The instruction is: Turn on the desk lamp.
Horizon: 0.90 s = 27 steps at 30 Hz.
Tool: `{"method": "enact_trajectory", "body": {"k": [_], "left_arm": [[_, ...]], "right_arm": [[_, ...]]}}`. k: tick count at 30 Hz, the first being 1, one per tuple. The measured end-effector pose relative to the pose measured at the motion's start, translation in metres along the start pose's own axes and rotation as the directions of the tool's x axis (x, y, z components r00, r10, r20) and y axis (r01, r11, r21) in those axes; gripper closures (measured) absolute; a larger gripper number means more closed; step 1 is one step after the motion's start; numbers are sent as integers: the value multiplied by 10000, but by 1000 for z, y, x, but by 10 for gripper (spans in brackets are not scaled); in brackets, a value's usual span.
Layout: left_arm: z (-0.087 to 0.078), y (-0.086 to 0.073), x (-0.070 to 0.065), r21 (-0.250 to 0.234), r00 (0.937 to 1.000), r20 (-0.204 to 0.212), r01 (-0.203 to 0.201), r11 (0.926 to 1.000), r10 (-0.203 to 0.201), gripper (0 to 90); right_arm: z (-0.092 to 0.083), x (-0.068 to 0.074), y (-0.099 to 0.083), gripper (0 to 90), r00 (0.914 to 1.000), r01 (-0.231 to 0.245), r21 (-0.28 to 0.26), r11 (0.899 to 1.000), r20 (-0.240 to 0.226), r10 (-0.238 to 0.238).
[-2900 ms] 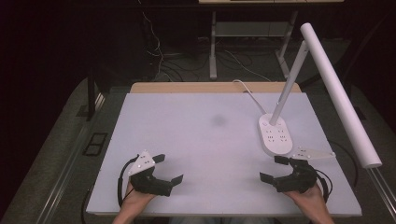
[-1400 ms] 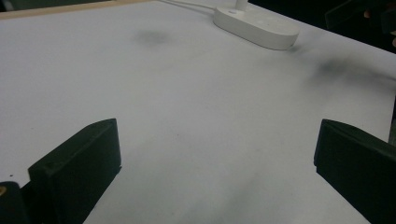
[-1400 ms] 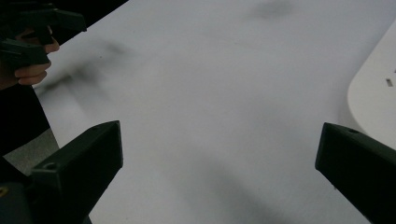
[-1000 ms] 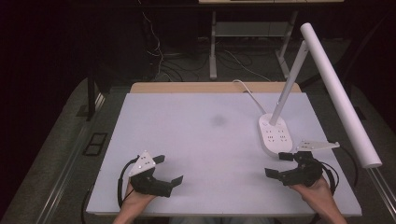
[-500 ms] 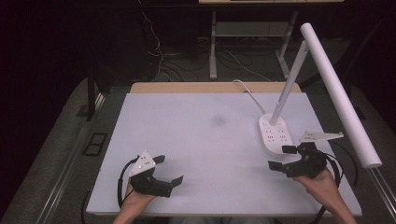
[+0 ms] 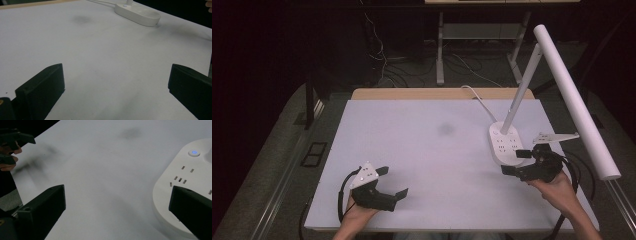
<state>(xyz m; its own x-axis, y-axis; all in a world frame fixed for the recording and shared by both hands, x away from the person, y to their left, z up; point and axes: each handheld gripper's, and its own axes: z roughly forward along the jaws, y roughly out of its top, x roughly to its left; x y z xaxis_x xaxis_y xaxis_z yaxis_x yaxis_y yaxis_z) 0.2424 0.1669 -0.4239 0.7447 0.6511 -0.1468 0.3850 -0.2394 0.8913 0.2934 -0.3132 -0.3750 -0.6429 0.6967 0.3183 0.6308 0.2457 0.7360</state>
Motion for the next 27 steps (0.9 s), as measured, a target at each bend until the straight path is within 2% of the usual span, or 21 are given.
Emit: {"method": "enact_trajectory", "body": {"k": [8,27], "left_arm": [[0,0,0,-9,10000,12,10,10000,-10,0],[-1,0,0,-15,10000,8,17,10000,-17,0]], "right_arm": [[1,-6,9,3,9999,62,117,9999,135,-63],[2,-35,34,3,9991,66,450,9990,426,-85]]}}
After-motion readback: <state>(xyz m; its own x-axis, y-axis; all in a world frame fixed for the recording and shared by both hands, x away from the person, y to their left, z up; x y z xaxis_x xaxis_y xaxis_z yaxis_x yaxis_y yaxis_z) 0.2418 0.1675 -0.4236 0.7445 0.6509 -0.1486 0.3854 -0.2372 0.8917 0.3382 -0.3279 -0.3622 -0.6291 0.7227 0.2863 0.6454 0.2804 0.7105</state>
